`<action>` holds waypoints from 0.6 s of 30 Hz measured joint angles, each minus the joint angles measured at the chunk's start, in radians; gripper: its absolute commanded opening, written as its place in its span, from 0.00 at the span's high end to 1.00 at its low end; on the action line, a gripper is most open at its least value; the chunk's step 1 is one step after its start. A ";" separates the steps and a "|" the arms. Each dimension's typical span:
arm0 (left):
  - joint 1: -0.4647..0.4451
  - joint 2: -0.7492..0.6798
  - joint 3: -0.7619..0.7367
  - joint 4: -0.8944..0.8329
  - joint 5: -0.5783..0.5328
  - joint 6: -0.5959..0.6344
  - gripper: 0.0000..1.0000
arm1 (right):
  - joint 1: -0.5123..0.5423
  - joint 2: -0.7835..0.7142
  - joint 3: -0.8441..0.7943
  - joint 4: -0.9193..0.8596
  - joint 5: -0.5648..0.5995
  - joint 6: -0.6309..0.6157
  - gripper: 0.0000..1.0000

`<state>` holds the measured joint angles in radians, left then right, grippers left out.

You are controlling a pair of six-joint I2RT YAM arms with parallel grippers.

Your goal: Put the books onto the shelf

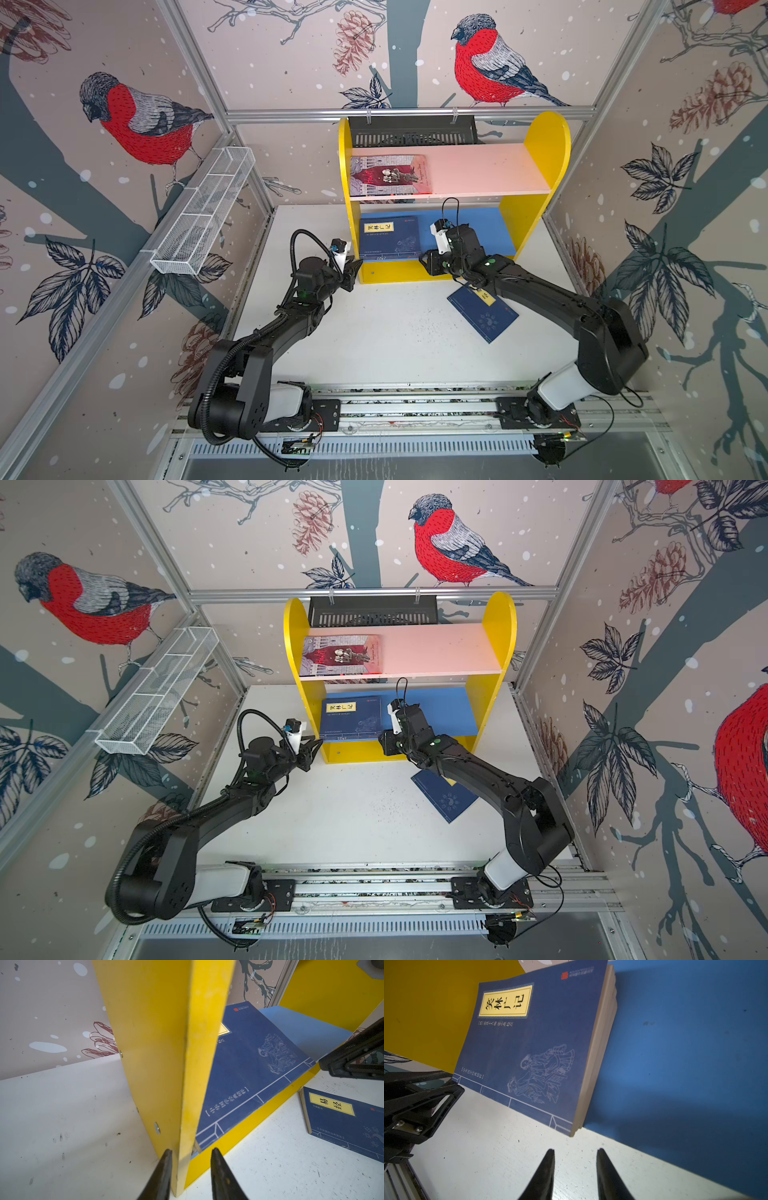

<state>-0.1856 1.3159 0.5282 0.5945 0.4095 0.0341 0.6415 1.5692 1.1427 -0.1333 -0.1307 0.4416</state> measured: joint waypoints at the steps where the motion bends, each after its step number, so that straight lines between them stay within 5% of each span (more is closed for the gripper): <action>1: 0.000 0.000 0.001 0.000 0.000 0.000 0.67 | 0.001 0.005 0.003 0.000 0.002 0.000 0.65; 18: 0.000 0.003 0.002 0.000 0.000 0.012 0.68 | 0.006 0.046 0.034 0.000 0.012 -0.021 0.64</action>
<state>-0.1856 1.3186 0.5301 0.5941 0.4095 0.0463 0.6472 1.6154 1.1767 -0.1337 -0.1188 0.4202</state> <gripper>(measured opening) 0.315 0.355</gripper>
